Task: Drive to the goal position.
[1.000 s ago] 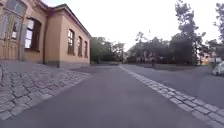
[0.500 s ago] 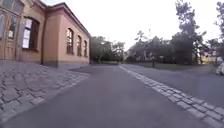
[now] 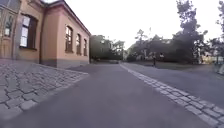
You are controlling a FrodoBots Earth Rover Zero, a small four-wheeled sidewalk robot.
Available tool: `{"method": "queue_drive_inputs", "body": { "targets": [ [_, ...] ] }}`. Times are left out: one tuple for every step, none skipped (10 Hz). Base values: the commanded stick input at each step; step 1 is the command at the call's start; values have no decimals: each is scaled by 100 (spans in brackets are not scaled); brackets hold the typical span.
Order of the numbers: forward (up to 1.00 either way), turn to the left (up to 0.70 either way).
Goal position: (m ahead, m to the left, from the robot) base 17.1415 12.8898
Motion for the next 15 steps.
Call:
{"method": "queue_drive_inputs", "body": {
  "targets": [
    [50,0],
    [50,0],
    [50,0],
    [50,0],
    [50,0],
    [50,0],
    [50,0],
    [50,0],
    [50,0],
    [50,0],
    [50,0],
    [50,0],
    [50,0],
    [50,0],
    [50,0]
  ]
}}
